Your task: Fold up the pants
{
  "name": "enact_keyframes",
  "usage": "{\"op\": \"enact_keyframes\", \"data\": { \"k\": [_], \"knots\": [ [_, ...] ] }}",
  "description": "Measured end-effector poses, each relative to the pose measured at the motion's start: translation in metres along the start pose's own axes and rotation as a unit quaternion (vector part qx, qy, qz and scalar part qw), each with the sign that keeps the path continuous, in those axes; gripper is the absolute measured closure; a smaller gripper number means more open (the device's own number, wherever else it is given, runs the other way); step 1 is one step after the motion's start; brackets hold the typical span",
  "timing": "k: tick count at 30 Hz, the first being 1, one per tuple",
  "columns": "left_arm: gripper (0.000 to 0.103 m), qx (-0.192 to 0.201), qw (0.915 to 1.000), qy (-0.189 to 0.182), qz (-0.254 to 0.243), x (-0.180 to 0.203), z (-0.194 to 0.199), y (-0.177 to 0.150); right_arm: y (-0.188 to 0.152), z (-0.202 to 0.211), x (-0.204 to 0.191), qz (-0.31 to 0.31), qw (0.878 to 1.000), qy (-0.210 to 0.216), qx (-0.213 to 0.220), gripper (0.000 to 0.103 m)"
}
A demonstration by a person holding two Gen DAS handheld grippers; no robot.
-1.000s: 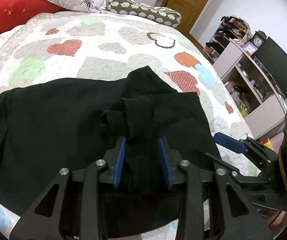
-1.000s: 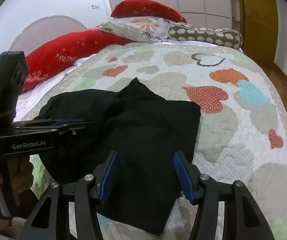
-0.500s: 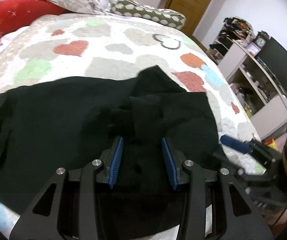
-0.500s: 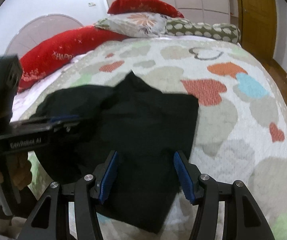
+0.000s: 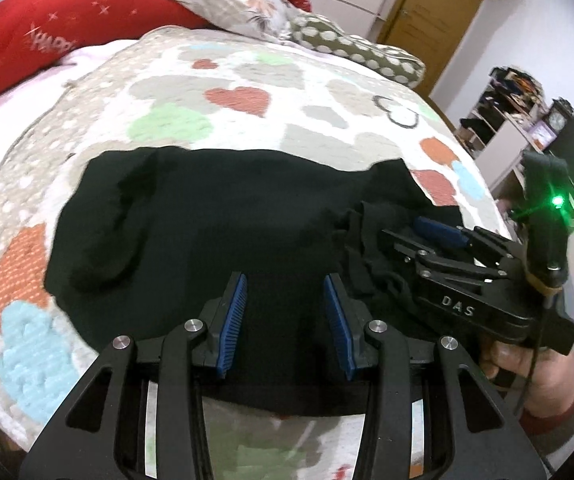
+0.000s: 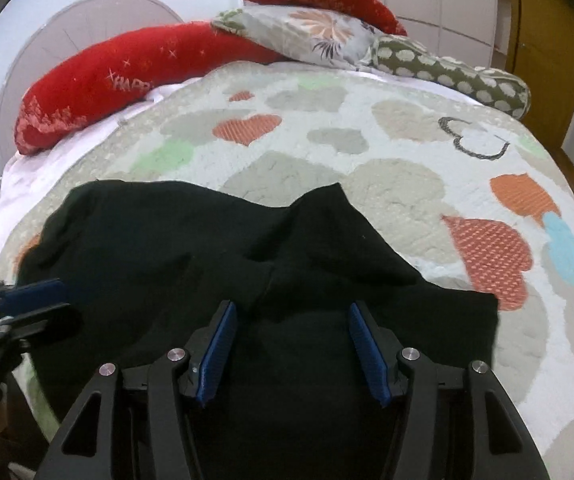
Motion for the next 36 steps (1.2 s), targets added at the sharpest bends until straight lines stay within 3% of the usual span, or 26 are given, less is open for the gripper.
{"op": "enact_keyframes", "data": {
  "k": [9, 14, 21, 27, 28, 31, 36],
  "knots": [
    [0.064, 0.013, 0.9998, 0.016, 0.004, -0.007, 0.005, 0.001, -0.019, 0.046, -0.011, 0.009, 1.0, 0.024, 0.013, 0.046],
    [0.064, 0.016, 0.9996, 0.023, 0.005, -0.008, 0.008, 0.001, -0.046, 0.032, -0.027, 0.021, 0.999, 0.031, -0.008, 0.044],
    [0.064, 0.026, 0.9991, 0.031, 0.01, -0.014, 0.021, 0.002, -0.019, 0.051, -0.034, 0.022, 0.999, 0.048, 0.013, 0.043],
    [0.064, 0.029, 0.9983, 0.043, 0.026, -0.028, 0.029, 0.001, 0.006, 0.048, -0.063, 0.034, 0.995, 0.084, 0.03, 0.039],
    [0.062, 0.03, 0.9981, 0.045, 0.031, -0.032, 0.031, 0.0, 0.01, 0.044, -0.07, 0.036, 0.995, 0.094, 0.027, 0.039],
    [0.034, 0.035, 0.997, 0.042, 0.055, -0.043, 0.037, -0.003, 0.017, 0.034, -0.09, 0.053, 0.992, 0.111, 0.021, 0.039],
    [0.034, 0.044, 0.9917, 0.033, 0.116, -0.067, 0.05, -0.013, 0.029, 0.018, -0.113, 0.076, 0.989, 0.122, 0.014, 0.038]
  ]
}}
Point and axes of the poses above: each gripper's, at about its wrist camera, not at the fingertips, and z roughly against the way its jaws point, x to its right, y to its top, the point moved 10 cm from there along -z, roughly the way its jaws point, and after that the axes turned 2 degrees about x, right-handed, at the moved point
